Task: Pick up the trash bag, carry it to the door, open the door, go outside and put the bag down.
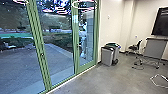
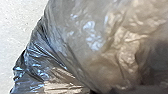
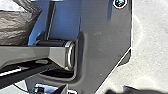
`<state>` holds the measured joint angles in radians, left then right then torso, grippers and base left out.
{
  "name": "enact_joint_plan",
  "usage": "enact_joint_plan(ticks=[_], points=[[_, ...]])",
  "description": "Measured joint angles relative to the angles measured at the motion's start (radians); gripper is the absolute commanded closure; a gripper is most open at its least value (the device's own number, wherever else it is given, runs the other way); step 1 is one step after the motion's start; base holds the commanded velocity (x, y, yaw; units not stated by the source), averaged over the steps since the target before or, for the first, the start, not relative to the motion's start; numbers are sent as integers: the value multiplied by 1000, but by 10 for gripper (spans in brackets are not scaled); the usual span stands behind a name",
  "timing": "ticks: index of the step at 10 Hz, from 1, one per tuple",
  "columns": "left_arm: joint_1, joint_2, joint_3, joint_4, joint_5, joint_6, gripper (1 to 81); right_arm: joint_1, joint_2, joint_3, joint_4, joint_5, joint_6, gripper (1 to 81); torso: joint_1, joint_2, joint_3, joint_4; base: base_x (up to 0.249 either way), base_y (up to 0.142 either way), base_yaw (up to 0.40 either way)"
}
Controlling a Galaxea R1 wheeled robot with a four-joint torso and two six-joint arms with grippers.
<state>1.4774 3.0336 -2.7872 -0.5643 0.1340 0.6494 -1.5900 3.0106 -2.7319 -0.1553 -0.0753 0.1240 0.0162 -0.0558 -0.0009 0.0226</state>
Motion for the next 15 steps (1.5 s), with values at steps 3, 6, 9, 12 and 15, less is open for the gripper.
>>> enact_joint_plan(ticks=[3, 6, 9, 12, 15], points=[[-1, -3, -3, 0, 0, 0, 811, 1, 8, 1, 0, 1, 0, 10, 0, 0, 0, 0, 159, -83, 0], [3, 0, 0, 0, 0, 0, 811, -1, 3, 0, -1, -1, 0, 10, 0, 0, 0, 0, 160, -88, 0], [0, 1, 0, 0, 0, 0, 811, 0, 3, 0, -2, 0, 0, 10, 0, 0, 0, 0, 161, -88, 0], [0, 0, 0, 0, 0, 0, 811, 0, 3, 0, -2, 0, 0, 10, 0, 0, 0, 0, 162, -67, 0], [0, 1, 0, 0, 0, 0, 811, 0, 3, 0, -3, 0, 0, 10, 0, 0, 0, 0, 166, -63, 0]])
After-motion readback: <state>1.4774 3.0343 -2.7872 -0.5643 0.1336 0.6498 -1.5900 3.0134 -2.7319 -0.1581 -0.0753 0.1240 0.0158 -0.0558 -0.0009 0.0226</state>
